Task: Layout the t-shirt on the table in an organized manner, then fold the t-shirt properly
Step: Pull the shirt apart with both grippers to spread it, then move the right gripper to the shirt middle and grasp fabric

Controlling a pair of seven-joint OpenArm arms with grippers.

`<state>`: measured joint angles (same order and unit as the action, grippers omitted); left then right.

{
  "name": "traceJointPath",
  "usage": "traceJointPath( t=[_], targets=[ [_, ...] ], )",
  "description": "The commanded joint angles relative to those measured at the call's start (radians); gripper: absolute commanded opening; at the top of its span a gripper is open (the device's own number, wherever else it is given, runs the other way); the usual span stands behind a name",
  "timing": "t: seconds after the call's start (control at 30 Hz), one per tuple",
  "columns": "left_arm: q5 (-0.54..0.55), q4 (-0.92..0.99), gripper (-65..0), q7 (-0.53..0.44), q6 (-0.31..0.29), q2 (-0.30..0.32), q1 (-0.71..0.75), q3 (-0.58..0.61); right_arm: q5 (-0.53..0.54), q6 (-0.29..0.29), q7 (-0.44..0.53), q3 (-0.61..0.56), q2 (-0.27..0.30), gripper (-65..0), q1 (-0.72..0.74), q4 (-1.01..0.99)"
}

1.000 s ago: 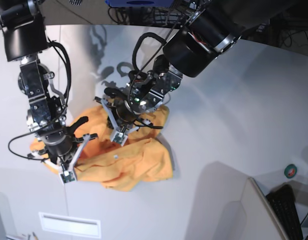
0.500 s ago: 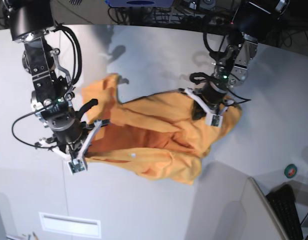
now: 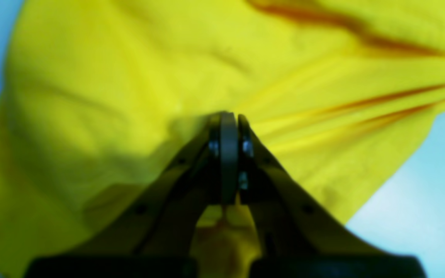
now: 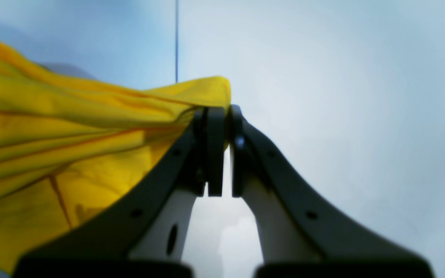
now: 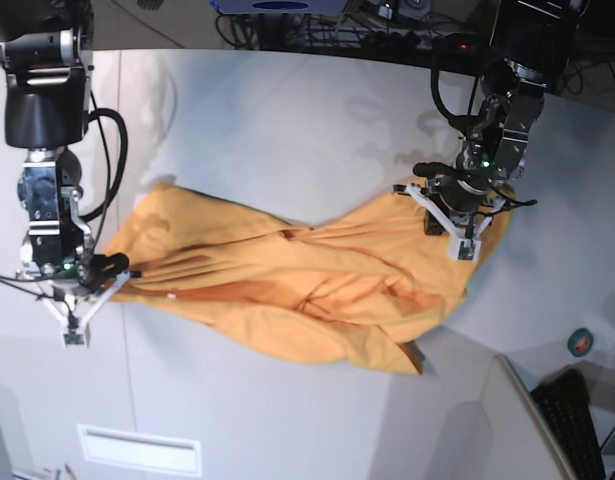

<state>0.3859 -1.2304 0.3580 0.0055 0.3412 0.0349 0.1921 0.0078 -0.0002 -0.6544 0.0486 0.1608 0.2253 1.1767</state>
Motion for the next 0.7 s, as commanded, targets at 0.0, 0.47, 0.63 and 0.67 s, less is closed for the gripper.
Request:
traceJointPath(
  t=[0.0, 0.47, 0.63, 0.67],
  targets=[
    [-0.003, -0.045, -65.0, -0.006, 0.006, 0.014, 0.001, -0.009, -0.007, -0.007, 0.02, 0.007, 0.006, -65.0, 0.009, 0.018],
    [-0.006, -0.315, -65.0, 0.002, 0.006, -0.032, 0.144, -0.179, -0.01, -0.005, -0.054, -0.066, 0.004, -28.7, -0.182, 0.409],
    [-0.011, -0.274, -65.0, -0.003, 0.006, -0.09, 0.147, -0.24, -0.013, -0.005, -0.005, -0.381, 0.03, -28.8, -0.203, 0.498],
    [-0.011, -0.262, -65.0, -0.004, 0.006, -0.101, 0.144, -0.242, -0.013, -0.005, 0.005, -0.436, 0.027, -28.8, -0.185, 0.492]
  ],
)
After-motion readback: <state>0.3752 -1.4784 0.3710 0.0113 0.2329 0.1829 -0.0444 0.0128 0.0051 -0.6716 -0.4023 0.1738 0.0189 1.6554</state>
